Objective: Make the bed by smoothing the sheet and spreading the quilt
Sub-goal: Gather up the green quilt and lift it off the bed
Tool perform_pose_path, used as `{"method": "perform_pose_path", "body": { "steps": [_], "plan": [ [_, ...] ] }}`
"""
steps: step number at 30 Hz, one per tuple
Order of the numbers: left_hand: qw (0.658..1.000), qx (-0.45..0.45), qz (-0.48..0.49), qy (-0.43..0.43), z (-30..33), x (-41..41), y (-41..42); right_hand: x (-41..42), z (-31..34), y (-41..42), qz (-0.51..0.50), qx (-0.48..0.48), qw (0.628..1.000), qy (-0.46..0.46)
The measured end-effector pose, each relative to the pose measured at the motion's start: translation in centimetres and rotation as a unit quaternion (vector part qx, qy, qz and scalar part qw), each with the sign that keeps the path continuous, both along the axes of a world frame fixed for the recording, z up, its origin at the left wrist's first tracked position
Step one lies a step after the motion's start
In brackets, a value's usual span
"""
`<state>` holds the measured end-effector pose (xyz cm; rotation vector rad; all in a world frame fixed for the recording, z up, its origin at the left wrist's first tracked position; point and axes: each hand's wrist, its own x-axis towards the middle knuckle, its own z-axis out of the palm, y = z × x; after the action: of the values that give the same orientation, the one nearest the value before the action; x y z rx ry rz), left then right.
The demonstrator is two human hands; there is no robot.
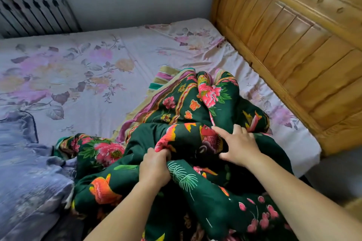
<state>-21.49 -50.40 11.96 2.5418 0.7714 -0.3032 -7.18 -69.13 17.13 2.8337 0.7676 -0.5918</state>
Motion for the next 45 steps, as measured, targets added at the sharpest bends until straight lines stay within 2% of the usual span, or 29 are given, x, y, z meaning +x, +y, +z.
{"method": "perform_pose_path", "body": {
  "steps": [7, 10, 13, 17, 20, 23, 27, 31, 39, 45],
  "plan": [
    [0.999, -0.013, -0.008, 0.052, -0.2, 0.5, 0.1, 1.8, -3.0, 3.5, 0.007, -0.097, 0.995, -0.024],
    [0.997, -0.007, -0.015, 0.073, -0.6, 0.6, 0.2, 3.8, -4.3, 4.6, 0.009, -0.076, 0.997, -0.016],
    [0.997, 0.018, -0.025, 0.075, -1.0, 0.8, 0.5, 4.9, -4.8, 5.1, 0.059, -0.041, 0.997, -0.037],
    [0.998, -0.028, 0.057, -0.020, -0.9, 0.2, -0.7, 3.6, -4.0, 3.4, 0.064, 0.037, 0.997, -0.028],
    [0.988, -0.077, 0.108, -0.084, 0.2, -0.2, -3.1, 1.8, -2.5, 1.3, -0.006, 0.109, 0.994, -0.019],
    [0.978, -0.108, 0.111, -0.139, 2.3, 0.1, -5.1, 0.4, -0.9, -0.4, -0.090, 0.188, 0.978, -0.009],
    [0.967, -0.106, 0.069, -0.223, 6.5, 0.9, -6.6, -0.9, 2.3, -2.7, -0.174, 0.267, 0.946, -0.050],
    [0.952, -0.095, -0.015, -0.291, 10.6, 1.1, -7.9, -3.0, 5.6, -5.2, -0.223, 0.339, 0.908, -0.106],
    [0.922, -0.107, -0.130, -0.348, 13.7, -5.2, -8.1, -13.2, 9.8, -7.5, -0.272, 0.372, 0.871, -0.173],
    [0.892, -0.157, -0.223, -0.360, 13.9, -13.7, -7.5, -25.8, 10.9, -8.0, -0.332, 0.358, 0.834, -0.258]
  ]
}}
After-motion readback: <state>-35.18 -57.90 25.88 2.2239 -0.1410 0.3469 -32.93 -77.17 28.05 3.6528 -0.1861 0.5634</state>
